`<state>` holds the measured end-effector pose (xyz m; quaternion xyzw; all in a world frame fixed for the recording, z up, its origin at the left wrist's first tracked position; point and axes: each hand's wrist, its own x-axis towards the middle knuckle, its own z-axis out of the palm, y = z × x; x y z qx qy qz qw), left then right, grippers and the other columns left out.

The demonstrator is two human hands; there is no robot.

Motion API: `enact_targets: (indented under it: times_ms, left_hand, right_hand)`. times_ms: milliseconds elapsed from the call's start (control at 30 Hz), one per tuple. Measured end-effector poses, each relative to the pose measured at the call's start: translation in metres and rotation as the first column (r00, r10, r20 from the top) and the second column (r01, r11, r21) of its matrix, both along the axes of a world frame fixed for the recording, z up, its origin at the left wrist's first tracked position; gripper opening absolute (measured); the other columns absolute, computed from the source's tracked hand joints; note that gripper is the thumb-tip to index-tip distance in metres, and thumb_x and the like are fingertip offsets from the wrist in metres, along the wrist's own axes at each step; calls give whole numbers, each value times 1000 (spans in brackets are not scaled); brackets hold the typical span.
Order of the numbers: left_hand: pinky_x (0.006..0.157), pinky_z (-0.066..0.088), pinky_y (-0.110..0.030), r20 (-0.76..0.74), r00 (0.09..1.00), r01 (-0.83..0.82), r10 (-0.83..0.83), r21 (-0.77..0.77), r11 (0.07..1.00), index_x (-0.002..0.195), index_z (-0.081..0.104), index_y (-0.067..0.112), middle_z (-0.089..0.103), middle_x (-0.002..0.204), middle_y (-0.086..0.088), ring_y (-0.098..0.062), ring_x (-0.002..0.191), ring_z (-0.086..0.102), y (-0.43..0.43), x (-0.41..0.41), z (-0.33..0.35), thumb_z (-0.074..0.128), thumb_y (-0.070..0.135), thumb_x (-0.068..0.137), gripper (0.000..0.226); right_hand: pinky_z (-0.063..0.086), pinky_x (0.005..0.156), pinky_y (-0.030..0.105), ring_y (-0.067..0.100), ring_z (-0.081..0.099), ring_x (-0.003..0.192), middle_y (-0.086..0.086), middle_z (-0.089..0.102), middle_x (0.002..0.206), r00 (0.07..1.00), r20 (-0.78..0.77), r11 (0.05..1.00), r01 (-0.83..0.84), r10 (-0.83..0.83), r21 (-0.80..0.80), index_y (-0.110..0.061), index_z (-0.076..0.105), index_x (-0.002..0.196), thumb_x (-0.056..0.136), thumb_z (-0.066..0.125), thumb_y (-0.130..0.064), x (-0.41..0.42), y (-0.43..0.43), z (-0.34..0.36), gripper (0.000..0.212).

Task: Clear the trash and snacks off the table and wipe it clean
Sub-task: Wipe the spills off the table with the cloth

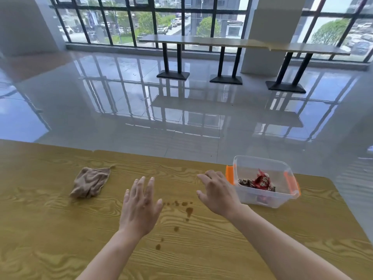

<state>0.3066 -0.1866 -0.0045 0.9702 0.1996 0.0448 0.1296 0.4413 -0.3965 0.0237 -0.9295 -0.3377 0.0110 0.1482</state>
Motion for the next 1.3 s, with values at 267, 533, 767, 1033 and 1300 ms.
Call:
enact_targets:
  times_ms: [267, 533, 767, 1033, 1300]
  left_hand:
    - [119, 21, -50, -28, 984, -176, 178, 50, 983, 155, 17, 22, 18, 162, -11, -28, 150, 14, 73, -94, -11, 42, 51, 96, 70]
    - [120, 18, -50, -88, 975, -199, 204, 66, 978, 156, 14, 21, 16, 162, -11, -29, 151, 10, 158, -168, -32, 35, 51, 97, 69]
    - [115, 24, -61, -239, 957, -133, 167, 154, 979, 152, 32, 18, 30, 158, -16, -36, 148, 22, 258, -241, -78, 14, 65, 93, 78]
    - [118, 6, -59, -150, 985, -64, 80, 111, 992, 156, 20, 20, 14, 165, -13, -32, 152, 6, 275, -245, -128, 25, 66, 96, 76]
    - [118, 9, -60, -161, 979, -109, 125, 104, 989, 156, 22, 20, 14, 165, -12, -32, 152, 4, 319, -251, -174, 26, 66, 94, 77]
  right_hand:
    - [48, 95, 39, 27, 43, 126, 4, 51, 135, 992, -36, 992, -124, 123, -22, -19, 46, 142, 94, 58, -39, -50, 76, 5, 54]
    - [44, 101, 39, 26, 40, 127, 3, 48, 138, 974, -129, 979, -194, 186, -58, -21, 41, 145, 95, 56, -40, -116, 190, -4, 55]
    - [33, 112, 41, 28, 31, 137, 3, 34, 153, 923, -254, 952, -306, 289, -26, -26, 32, 149, 98, 53, -36, -180, 353, -18, 57]
    - [-1, 122, 44, 26, -13, 150, 0, -12, 165, 913, -250, 907, -373, 321, -197, -45, 4, 153, 99, 36, -57, -166, 468, -75, 64]
    - [10, 123, 41, 23, 6, 151, 1, 11, 165, 895, -280, 892, -408, 348, -196, -34, 34, 148, 101, 38, -35, -165, 497, -139, 48]
